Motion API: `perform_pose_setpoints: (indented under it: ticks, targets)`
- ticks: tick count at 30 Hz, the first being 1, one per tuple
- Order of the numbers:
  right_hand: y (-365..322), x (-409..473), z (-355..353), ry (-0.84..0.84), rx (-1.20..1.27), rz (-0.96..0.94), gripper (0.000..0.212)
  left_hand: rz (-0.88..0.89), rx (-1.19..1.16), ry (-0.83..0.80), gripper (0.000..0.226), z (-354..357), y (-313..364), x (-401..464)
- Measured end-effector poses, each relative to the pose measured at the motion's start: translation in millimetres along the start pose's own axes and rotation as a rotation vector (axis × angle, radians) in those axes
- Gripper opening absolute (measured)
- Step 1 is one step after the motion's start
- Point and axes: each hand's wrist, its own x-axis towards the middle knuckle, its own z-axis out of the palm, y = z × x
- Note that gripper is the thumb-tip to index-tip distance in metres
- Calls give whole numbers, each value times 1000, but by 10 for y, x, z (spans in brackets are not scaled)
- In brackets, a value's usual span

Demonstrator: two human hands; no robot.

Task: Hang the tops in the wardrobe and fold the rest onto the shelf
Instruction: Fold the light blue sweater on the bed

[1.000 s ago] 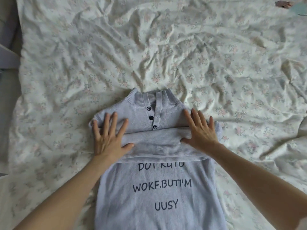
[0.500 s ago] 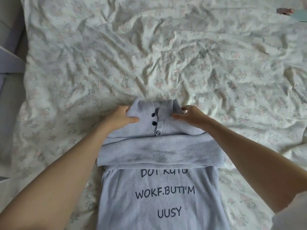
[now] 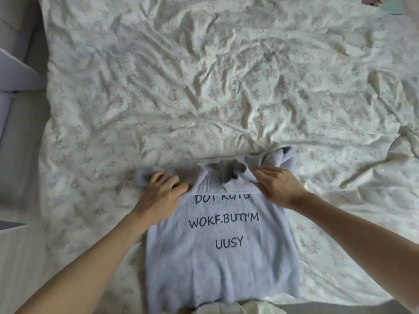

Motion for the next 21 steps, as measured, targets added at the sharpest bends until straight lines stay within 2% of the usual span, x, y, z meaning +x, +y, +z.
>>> perform_pose_setpoints:
  ticks: [3, 6, 10, 14, 17, 21]
  targets:
    - [-198, -410, 82, -51, -48, -21, 28, 31, 56, -48, 27, 56, 240, -384]
    - [-396, -790, 177, -65, -109, -66, 28, 35, 61, -75, 40, 103, 453, -683]
    - [-634, -1153, 283, -74, -118, -139, 26, 50, 43, -164, 44, 179, 687, -1018]
    - [-784, -1406, 353, -205, -168, -158, 29, 73, 51, -251, 41, 242, 829, -1208]
    - [-871, -1533, 370, -292, -201, -140, 23, 96, 83, -331, 39, 280, 871, -1327]
    - [-968, -1674, 381, -398, -217, -109, 41, 165, 137, -350, 43, 317, 948, -1496]
